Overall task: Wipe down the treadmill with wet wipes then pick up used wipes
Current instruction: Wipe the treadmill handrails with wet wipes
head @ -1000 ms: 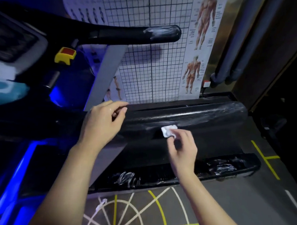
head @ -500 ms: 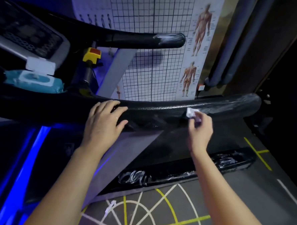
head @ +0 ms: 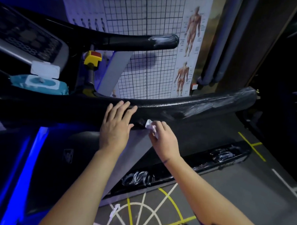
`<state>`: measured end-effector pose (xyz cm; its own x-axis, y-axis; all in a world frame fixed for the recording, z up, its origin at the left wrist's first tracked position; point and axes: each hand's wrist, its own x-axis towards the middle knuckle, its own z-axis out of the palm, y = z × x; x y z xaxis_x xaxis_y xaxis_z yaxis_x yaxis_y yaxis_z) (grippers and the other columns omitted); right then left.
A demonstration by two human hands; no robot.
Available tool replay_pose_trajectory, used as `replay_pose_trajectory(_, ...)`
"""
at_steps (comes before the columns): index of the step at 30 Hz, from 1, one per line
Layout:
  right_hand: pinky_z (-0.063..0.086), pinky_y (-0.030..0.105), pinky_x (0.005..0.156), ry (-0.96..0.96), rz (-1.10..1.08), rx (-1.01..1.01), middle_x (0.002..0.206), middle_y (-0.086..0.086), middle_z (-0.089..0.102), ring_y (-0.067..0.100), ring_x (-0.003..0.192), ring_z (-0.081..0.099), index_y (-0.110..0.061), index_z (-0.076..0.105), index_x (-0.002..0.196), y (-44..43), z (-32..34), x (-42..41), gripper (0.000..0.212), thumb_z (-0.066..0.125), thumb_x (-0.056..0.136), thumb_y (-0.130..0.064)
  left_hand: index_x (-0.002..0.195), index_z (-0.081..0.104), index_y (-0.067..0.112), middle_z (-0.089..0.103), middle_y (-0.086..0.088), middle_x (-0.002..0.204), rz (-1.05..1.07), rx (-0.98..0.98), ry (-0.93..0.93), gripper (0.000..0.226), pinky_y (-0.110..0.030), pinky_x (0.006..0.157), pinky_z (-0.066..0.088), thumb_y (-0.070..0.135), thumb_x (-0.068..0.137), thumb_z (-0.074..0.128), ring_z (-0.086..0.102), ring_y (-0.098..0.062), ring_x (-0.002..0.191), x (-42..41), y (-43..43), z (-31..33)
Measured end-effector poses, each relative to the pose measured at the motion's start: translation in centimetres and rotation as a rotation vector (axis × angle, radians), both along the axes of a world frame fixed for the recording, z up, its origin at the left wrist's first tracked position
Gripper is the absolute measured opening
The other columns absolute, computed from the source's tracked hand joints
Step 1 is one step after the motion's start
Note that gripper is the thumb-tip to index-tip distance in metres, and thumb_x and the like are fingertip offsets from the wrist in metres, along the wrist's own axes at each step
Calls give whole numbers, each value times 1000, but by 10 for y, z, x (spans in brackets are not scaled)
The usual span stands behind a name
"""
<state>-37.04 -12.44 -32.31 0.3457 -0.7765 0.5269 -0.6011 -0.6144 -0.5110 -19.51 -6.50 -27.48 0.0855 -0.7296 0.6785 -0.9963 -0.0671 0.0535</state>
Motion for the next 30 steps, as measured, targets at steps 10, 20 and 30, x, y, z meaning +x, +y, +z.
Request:
replay_pose_trajectory(10,34,32,66,-215,-588,360,86,2,61,27,86,60,-20,52,79,-31,-6,-58,20,59,91,-35,139,62,17,59,-10,143,3,-71,-27,74,-50,123,26,14,71,92,49,-31,138,2,-5,-9)
replay_pose_trajectory(20,43,28,73,-469,-430,249,94,2,57,15,79,52,-20,60,98,-22,43,-37,12,64,88,-15,138,63,18,61,-9,142,27,-87,-27,75,-48,124,23,15,69,93,51,-31,138,0,-8,-12)
replay_pose_trajectory(30,56,36,59,-208,-3,480,68,-4,71,14,57,65,-26,75,86,32,19,-62,13,74,91,-38,137,64,19,61,-8,142,13,-39,3,75,-48,123,25,17,68,94,51,-30,138,0,-6,-8)
